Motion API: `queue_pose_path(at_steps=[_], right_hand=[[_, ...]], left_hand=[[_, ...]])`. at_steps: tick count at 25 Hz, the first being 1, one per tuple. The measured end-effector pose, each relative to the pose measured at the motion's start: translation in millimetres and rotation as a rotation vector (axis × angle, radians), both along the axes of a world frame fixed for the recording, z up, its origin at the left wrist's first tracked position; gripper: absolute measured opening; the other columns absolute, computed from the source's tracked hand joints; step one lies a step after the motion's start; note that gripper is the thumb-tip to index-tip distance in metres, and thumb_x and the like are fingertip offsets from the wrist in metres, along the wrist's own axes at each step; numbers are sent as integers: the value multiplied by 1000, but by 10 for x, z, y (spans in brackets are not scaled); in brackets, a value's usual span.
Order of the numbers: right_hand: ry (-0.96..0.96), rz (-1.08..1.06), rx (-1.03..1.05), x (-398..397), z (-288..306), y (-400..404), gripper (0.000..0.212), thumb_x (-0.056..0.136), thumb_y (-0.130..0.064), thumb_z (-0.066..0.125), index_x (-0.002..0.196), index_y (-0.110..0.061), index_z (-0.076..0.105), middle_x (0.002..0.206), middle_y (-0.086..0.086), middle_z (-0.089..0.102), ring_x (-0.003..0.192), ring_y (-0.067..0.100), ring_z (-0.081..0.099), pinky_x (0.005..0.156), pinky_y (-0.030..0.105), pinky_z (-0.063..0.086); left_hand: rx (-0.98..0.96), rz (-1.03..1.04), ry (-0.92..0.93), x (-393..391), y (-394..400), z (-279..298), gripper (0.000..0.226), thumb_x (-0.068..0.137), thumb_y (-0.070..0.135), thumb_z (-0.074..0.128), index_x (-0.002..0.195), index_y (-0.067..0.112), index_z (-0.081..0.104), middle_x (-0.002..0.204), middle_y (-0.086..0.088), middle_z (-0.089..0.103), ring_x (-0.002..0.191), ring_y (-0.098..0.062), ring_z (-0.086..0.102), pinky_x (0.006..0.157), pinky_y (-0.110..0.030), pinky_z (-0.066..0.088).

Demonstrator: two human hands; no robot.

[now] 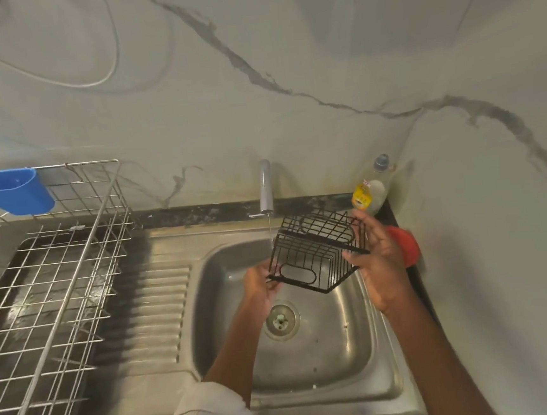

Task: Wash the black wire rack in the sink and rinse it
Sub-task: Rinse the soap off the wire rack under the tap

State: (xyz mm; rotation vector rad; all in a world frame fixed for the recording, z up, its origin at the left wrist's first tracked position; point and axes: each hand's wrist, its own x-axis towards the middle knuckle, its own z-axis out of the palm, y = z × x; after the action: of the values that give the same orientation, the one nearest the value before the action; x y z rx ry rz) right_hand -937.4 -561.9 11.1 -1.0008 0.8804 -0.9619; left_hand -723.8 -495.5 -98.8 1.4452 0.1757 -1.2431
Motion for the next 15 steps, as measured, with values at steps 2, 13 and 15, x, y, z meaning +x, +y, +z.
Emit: queue_pose_path(at_steps=[2, 13, 15], right_hand=[[42, 37, -26, 25, 69, 52, 86, 78, 35, 53, 142, -21, 59, 139, -4, 66, 129, 14, 62, 97, 34, 57], [281, -16, 76, 774, -142, 78, 85, 77, 28, 51, 136, -33, 62, 144, -4, 55, 108, 17, 64, 71, 29, 57], [288, 2, 84, 881, -213, 71, 83, 80, 26, 51, 140, -30, 59, 152, 1, 53, 128, 22, 59, 87, 36, 60]], left_hand=[[1, -34, -2, -17, 33, 32, 28, 105, 7, 48, 120, 5, 72, 123, -15, 73, 118, -33, 67, 112, -51, 51], [43, -171, -240, 201, 325, 542, 45, 114, 41, 41, 99, 14, 74, 98, -8, 75, 92, -23, 69, 79, -35, 54], [-6, -159, -244, 266, 449, 703, 56, 114, 54, 33, 101, 19, 75, 95, -2, 76, 92, -17, 68, 85, -37, 53]])
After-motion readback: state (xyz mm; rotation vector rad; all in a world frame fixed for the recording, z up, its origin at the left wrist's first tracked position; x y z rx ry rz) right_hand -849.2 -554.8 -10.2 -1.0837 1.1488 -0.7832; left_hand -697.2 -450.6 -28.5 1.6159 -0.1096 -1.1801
